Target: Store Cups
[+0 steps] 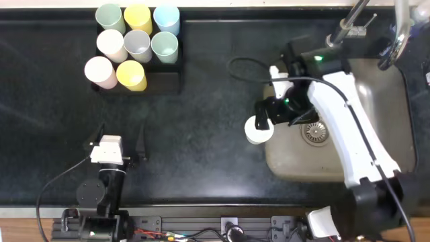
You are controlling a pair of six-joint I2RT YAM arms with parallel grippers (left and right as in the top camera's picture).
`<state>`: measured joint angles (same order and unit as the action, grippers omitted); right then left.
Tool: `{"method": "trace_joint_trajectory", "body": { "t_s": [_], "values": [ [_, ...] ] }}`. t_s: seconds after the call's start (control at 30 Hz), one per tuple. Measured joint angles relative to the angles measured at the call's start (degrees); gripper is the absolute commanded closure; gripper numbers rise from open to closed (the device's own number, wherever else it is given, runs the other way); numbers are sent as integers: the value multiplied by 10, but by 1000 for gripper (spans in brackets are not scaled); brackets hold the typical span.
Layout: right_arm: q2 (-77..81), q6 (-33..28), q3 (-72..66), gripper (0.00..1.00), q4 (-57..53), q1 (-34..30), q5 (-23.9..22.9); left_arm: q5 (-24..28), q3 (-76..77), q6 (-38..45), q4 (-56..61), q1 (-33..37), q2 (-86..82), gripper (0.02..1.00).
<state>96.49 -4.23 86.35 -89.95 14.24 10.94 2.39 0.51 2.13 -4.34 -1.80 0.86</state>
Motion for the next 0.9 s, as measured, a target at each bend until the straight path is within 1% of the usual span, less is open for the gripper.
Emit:
{"method": "trace_joint_trajectory", "body": {
  "t_s": [0.13,0.3,0.43,0.5,0.6,0.67,0.7,0.73,0.8,0.9],
  "values": [
    [35,16,0,14,-2,0,-26,0,0,0,0,0,0,18],
    [66,30,-1,75,3,0,-47,0,0,0,0,0,0,18],
    [75,36,-13,167,16,2,-56,0,0,0,0,0,0,18],
    [76,42,-28,233,26,6,-64,0,0,0,0,0,0,18],
    [77,48,-58,406,42,14,-70,0,0,0,0,0,0,18],
    [80,55,-76,581,52,20,-73,0,0,0,0,0,0,18],
    [81,56,-82,652,57,22,-73,0,0,0,0,0,0,18],
    [82,58,-86,772,63,24,-75,0,0,0,0,0,0,18],
    [82,64,-89,956,73,29,-76,0,0,0,0,0,0,18],
    [80,72,-86,954,82,35,-69,0,0,0,0,0,0,18]
  ]
}}
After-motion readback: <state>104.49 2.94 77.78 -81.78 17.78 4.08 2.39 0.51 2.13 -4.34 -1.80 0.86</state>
